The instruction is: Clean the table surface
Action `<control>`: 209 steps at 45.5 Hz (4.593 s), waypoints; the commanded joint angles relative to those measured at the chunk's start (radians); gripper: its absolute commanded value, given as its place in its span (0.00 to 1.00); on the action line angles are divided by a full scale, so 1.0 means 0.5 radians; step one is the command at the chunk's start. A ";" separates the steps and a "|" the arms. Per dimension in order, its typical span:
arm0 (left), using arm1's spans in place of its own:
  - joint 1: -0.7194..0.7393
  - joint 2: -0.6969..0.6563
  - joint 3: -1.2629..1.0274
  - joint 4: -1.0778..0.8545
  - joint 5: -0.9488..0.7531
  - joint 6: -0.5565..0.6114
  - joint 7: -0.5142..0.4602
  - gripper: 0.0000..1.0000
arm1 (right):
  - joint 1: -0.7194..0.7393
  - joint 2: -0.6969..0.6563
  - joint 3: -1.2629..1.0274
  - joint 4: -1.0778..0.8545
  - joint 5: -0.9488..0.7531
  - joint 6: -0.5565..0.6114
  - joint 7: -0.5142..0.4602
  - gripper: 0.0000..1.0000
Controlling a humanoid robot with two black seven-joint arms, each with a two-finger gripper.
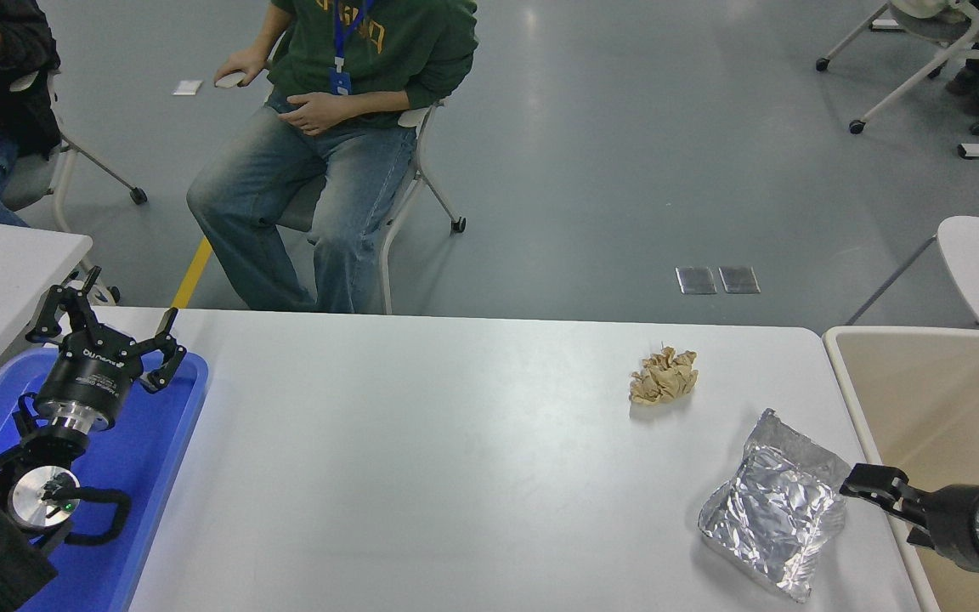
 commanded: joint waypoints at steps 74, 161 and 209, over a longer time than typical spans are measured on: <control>0.000 -0.003 0.000 0.000 0.000 0.000 0.000 1.00 | 0.083 0.261 0.003 -0.359 0.118 0.311 -0.414 0.00; 0.000 0.000 0.000 0.000 0.000 0.000 0.000 1.00 | 1.252 -1.123 0.122 0.184 -0.210 1.544 -0.454 0.00; 0.000 0.000 0.000 0.000 0.000 0.000 0.000 1.00 | 0.249 0.092 0.190 -1.481 0.296 0.704 -0.439 0.00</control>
